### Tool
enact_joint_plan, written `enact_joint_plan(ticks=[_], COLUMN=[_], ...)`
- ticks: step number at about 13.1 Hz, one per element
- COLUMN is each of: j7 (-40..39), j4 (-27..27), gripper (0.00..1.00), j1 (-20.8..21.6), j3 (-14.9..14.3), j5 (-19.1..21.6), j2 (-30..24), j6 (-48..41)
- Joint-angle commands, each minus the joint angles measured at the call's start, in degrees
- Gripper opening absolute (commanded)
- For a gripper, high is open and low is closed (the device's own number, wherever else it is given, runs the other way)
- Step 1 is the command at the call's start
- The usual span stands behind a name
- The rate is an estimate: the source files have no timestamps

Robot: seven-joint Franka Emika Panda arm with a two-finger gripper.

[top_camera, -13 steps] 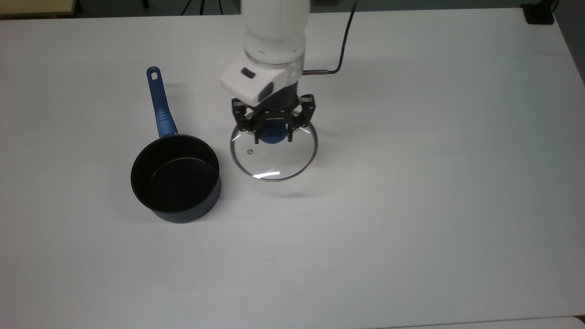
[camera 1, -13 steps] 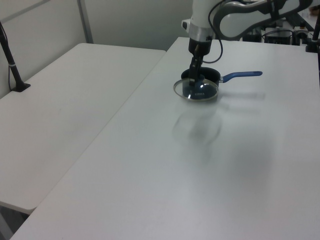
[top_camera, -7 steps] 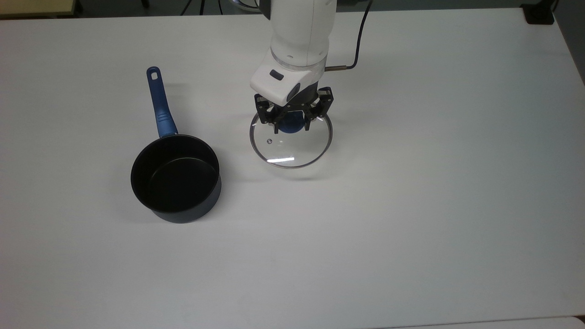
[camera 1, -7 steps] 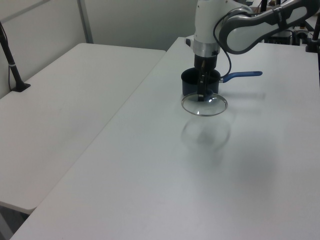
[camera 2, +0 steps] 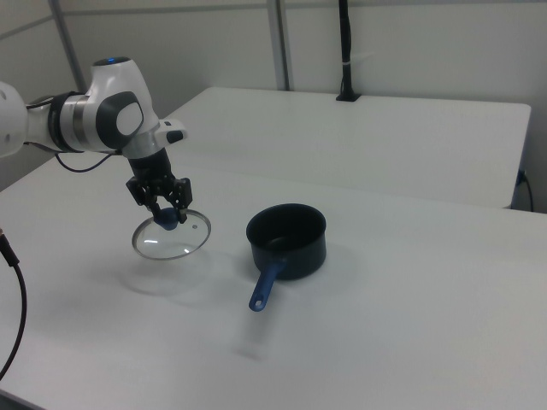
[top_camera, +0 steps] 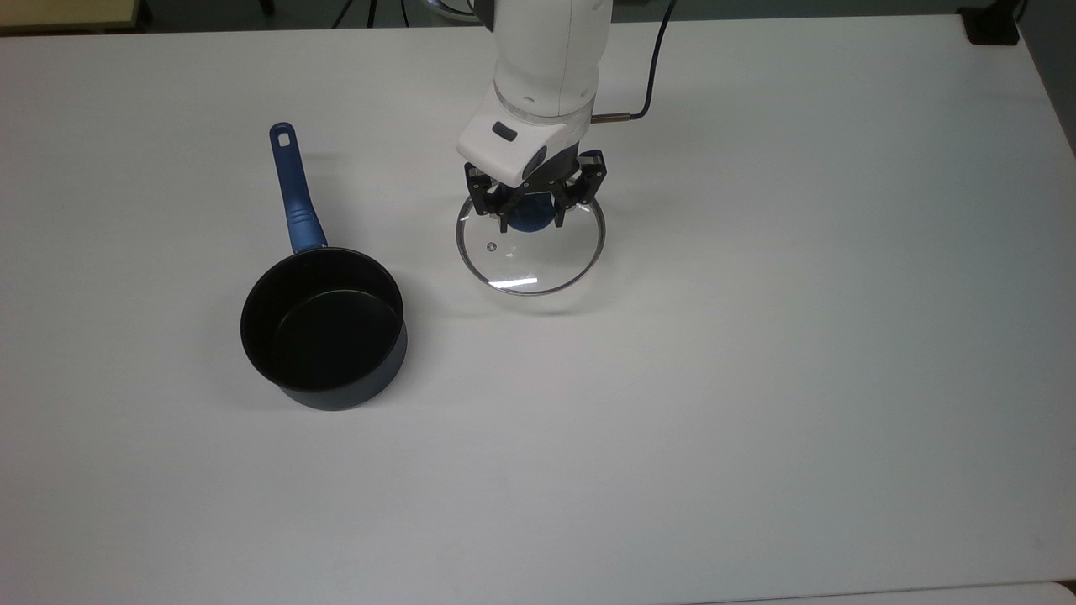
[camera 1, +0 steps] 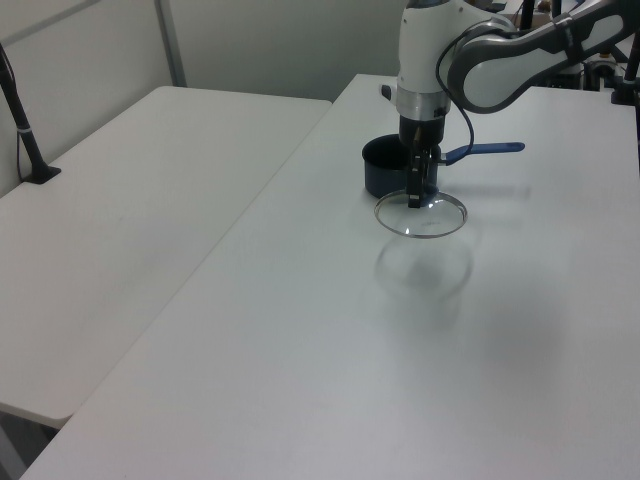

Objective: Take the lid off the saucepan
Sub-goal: 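Lower the held glass lid onto the table beside the saucepan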

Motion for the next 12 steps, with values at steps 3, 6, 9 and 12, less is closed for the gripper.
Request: enact_joint_plan(ticks=[3, 6, 9, 12], j7=[-0.4, -2.7, -2.8, -2.7], j4=[-4.0, -14.0, -18.2, -21.8], gripper=[0.54, 0.54, 0.54, 0.54], j1=[-0.3, -0.2, -0.4, -0.8], j3=[-0.6, -0.5, 0.6, 3.1], j5=[0.6, 0.5, 0.1, -0.6], j2=[-5.0, -13.1, -14.6, -14.1], j6=[-0.9, 1.1, 4.1, 5.6])
